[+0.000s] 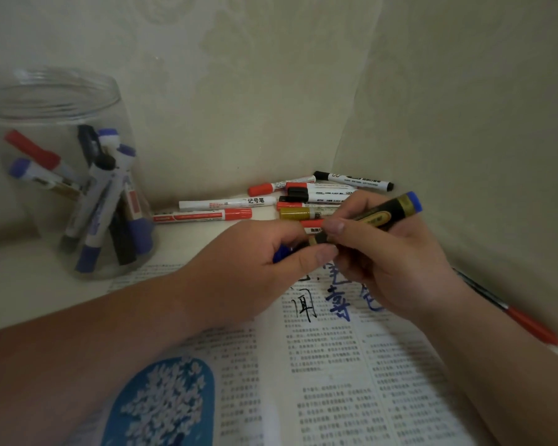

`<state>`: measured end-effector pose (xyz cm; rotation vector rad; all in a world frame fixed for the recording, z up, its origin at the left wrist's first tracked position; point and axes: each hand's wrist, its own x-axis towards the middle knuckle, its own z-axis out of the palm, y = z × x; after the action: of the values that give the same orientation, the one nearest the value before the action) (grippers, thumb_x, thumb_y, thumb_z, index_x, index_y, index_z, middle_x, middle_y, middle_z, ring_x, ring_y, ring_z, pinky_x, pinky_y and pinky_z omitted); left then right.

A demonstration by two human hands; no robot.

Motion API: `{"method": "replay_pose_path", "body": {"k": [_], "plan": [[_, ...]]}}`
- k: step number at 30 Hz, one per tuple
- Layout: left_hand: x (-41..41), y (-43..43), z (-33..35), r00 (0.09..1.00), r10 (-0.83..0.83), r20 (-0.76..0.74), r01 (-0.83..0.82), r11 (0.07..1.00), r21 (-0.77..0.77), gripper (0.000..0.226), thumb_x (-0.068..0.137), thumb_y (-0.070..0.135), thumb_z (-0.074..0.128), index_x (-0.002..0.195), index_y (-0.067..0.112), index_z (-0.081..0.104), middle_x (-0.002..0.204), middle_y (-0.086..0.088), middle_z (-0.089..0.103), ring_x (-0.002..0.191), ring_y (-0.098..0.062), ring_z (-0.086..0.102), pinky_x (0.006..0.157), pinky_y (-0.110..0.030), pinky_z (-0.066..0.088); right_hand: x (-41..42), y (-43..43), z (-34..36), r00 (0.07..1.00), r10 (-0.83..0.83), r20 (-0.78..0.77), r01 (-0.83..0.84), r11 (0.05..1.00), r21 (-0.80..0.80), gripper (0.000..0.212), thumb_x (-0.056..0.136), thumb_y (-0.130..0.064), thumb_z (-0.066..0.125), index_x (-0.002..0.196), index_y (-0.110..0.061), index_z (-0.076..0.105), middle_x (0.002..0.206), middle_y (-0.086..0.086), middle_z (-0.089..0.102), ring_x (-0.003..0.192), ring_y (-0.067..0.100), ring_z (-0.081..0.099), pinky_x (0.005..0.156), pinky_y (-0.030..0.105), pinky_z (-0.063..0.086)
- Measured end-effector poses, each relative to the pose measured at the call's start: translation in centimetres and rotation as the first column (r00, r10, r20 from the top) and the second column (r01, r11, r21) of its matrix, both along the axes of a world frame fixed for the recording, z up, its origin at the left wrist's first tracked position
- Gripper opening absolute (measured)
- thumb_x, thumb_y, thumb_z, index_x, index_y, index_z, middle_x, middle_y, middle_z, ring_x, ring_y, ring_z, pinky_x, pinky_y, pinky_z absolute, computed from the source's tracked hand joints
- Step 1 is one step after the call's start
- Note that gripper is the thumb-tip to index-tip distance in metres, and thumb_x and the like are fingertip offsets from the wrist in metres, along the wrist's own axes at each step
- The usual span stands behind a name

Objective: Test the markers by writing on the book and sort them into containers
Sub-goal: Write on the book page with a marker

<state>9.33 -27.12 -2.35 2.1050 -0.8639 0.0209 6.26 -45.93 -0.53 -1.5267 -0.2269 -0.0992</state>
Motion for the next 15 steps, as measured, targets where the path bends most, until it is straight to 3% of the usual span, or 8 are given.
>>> {"method": "replay_pose_path", "body": {"k": [2, 4, 6, 8, 9, 11, 15], "plan": [[0.0, 0.3, -0.2, 1.000, 0.024, -0.011, -0.024, 0.999, -0.046, 0.038, 0.088, 0.072, 0.041, 0.091, 0.039, 0.059, 0.070, -0.004, 0.060, 0.060, -0.019, 0.054, 0.054, -0.034, 0.042, 0.3, -0.4, 0.2, 0.997, -0.081, 0.017, 0.080, 0.995, 0.051, 0.011, 0.072, -0.009, 0.069, 0.065, -0.012, 0.061, 0.050, 0.012, 0.043, 0.043, 0.019, 0.035, 0.042, 0.022, 0.021], [0.1, 0.6, -0.4, 0.996, 0.045, -0.081, -0.057, 0.987, -0.149, 0.028, 0.094, 0.059, 0.038, 0.097, 0.038, 0.056, 0.072, -0.002, 0.057, 0.057, -0.010, 0.048, 0.053, -0.027, 0.040, 0.5, -1.3, 0.3, 0.982, -0.186, 0.014, 0.183, 0.975, 0.127, 0.012, 0.071, -0.005, 0.060, 0.061, -0.013, 0.060, 0.053, 0.010, 0.041, 0.047, 0.017, 0.031, 0.044, 0.026, 0.015], [0.5, 0.8, -0.5, 0.985, 0.083, -0.152, -0.116, 0.968, -0.223, 0.019, 0.096, 0.041, 0.035, 0.101, 0.037, 0.052, 0.079, -0.005, 0.058, 0.058, -0.015, 0.043, 0.056, -0.034, 0.040, 0.5, -2.1, 0.4, 0.967, -0.255, -0.013, 0.254, 0.958, 0.134, 0.013, 0.071, -0.006, 0.056, 0.063, -0.013, 0.064, 0.059, 0.014, 0.044, 0.048, 0.019, 0.035, 0.045, 0.026, 0.019], [0.9, 0.9, -0.6, 0.981, 0.128, -0.145, -0.158, 0.964, -0.214, 0.018, 0.096, 0.027, 0.034, 0.103, 0.038, 0.047, 0.088, -0.016, 0.061, 0.061, -0.027, 0.045, 0.057, -0.044, 0.040, 0.4, -2.5, 0.7, 0.972, -0.232, -0.044, 0.235, 0.970, 0.070, 0.015, 0.073, -0.009, 0.057, 0.075, -0.008, 0.072, 0.060, 0.021, 0.053, 0.048, 0.027, 0.048, 0.043, 0.027, 0.033], [1.0, 0.9, -0.7, 0.983, 0.141, -0.118, -0.162, 0.969, -0.189, 0.019, 0.098, 0.023, 0.036, 0.105, 0.038, 0.045, 0.091, -0.017, 0.062, 0.059, -0.025, 0.047, 0.057, -0.044, 0.041, 0.1, -2.5, 1.1, 0.977, -0.200, -0.074, 0.201, 0.979, 0.015, 0.018, 0.075, -0.010, 0.059, 0.082, -0.005, 0.074, 0.063, 0.023, 0.059, 0.051, 0.031, 0.054, 0.044, 0.029, 0.040], [1.2, 0.9, -1.0, 0.985, 0.160, -0.058, -0.167, 0.975, -0.144, 0.022, 0.102, 0.021, 0.040, 0.117, 0.035, 0.041, 0.097, -0.008, 0.065, 0.063, -0.013, 0.056, 0.063, -0.042, 0.048, -0.3, -2.1, 2.1, 0.977, -0.149, -0.150, 0.130, 0.984, -0.125, 0.015, 0.080, -0.006, 0.065, 0.090, -0.003, 0.075, 0.074, 0.026, 0.068, 0.061, 0.033, 0.063, 0.049, 0.033, 0.049], [1.4, 0.8, -1.3, 0.989, 0.144, -0.019, -0.145, 0.983, -0.115, 0.033, 0.102, 0.027, 0.050, 0.132, 0.036, 0.037, 0.116, 0.010, 0.064, 0.097, -0.005, 0.063, 0.089, -0.039, 0.053, -1.5, -1.3, 3.4, 0.976, -0.032, -0.214, -0.042, 0.943, -0.330, 0.012, 0.074, 0.002, 0.076, 0.080, -0.008, 0.077, 0.072, 0.021, 0.069, 0.063, 0.029, 0.064, 0.052, 0.033, 0.053]]}}
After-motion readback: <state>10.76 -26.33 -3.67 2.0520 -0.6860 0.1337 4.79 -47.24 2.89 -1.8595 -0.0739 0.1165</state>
